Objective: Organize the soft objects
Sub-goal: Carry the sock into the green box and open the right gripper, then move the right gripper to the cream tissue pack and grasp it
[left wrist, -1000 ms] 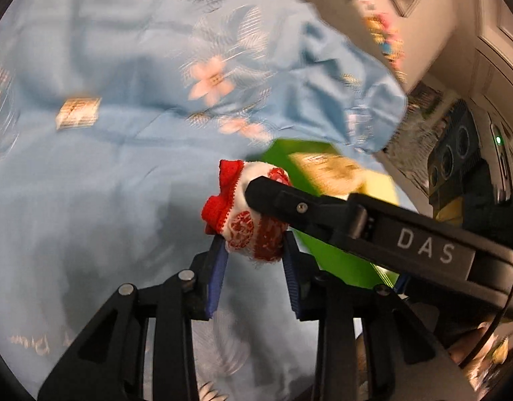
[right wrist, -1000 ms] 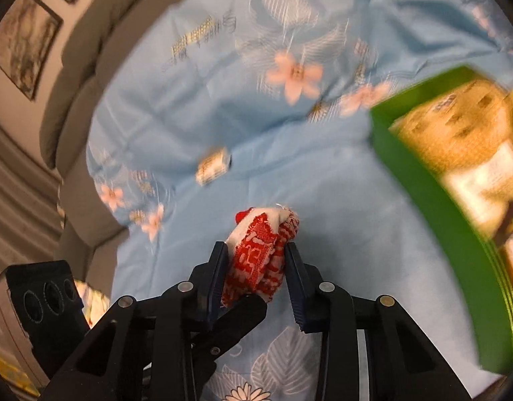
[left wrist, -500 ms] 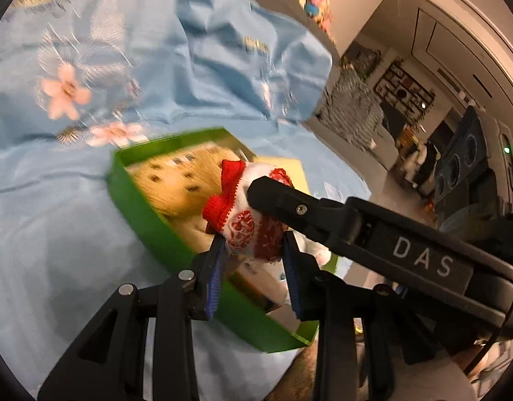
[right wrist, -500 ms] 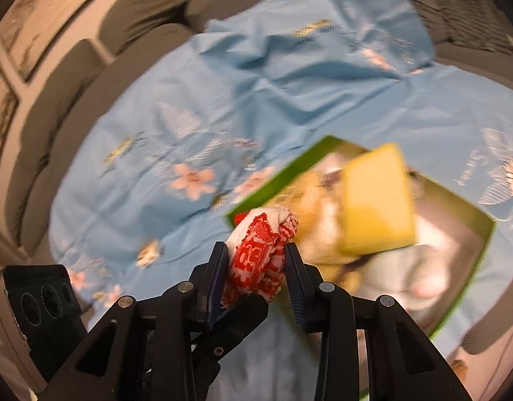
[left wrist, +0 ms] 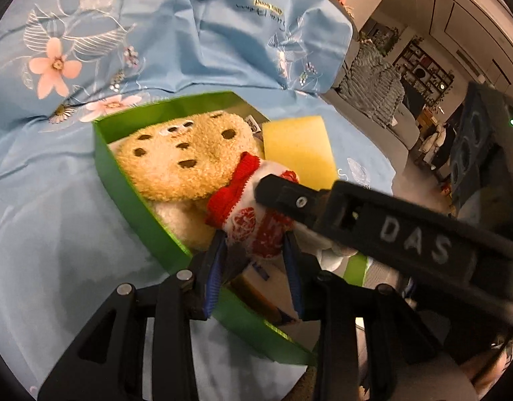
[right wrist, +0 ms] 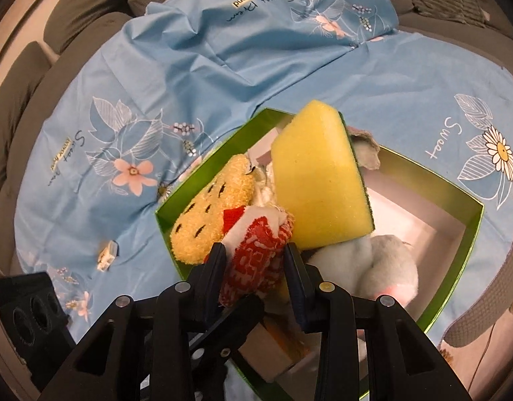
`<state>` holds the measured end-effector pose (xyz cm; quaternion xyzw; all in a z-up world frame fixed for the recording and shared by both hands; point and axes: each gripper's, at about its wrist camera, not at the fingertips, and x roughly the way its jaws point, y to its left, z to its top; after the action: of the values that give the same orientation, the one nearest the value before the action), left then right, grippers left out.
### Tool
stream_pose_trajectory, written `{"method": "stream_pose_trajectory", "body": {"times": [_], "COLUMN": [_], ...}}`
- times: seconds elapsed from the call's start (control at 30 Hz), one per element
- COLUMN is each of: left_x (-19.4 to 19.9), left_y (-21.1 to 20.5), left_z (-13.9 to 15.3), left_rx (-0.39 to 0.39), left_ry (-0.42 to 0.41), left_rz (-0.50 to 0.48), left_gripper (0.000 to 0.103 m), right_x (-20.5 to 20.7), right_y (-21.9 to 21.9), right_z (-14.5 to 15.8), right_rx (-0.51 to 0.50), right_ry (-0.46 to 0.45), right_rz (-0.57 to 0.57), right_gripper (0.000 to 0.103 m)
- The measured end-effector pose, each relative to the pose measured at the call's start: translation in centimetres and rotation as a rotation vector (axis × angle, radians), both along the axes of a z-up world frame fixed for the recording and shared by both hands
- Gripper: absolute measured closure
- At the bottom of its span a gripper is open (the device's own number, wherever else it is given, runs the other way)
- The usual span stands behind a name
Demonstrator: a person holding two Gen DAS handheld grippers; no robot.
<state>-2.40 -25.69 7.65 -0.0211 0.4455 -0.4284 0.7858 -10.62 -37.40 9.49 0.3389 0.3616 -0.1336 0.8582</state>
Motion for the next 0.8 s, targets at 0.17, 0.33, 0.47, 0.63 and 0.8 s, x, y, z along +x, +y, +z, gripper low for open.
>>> {"method": "stream_pose_trajectory", "body": {"times": [0.17, 0.33, 0.47, 0.63, 0.8], "left_x": [-0.8, -0.8, -0.3, 0.3, 1.9], "left_y": [3.0, 8.5, 14.7, 23.3, 31.2], "left_z": [1.6, 3.1, 3.3, 2.4, 0.0], "left_rx": [-0.038, -0.076, -0.035, 0.012, 0.028], "left_ry": [-0.037, -0.068, -0.082, -0.107, -0.042], "left_rz": [0.036, 0.141, 0.283, 0.504, 0.77], "left_gripper": [0.035, 0.03, 0.026, 0.024, 0.024], "right_x": [-1.1, -1.6, -1.2, 0.4, 5.7], "right_y": [0.5, 2.3, 5.4, 10.0, 16.9], "right_z": [1.6, 3.7, 4.9, 5.3, 3.6], "right_rx": [-0.072, -0.132, -0.195, -0.207, -0.173], "right_ry": [-0.048, -0.126, -0.183, -0.24, -0.109], "right_rz": [-0.052, -0.03, 0.032, 0.15, 0.343], "right_gripper": [0.031, 0.025, 0.018, 0.015, 0.013]}}
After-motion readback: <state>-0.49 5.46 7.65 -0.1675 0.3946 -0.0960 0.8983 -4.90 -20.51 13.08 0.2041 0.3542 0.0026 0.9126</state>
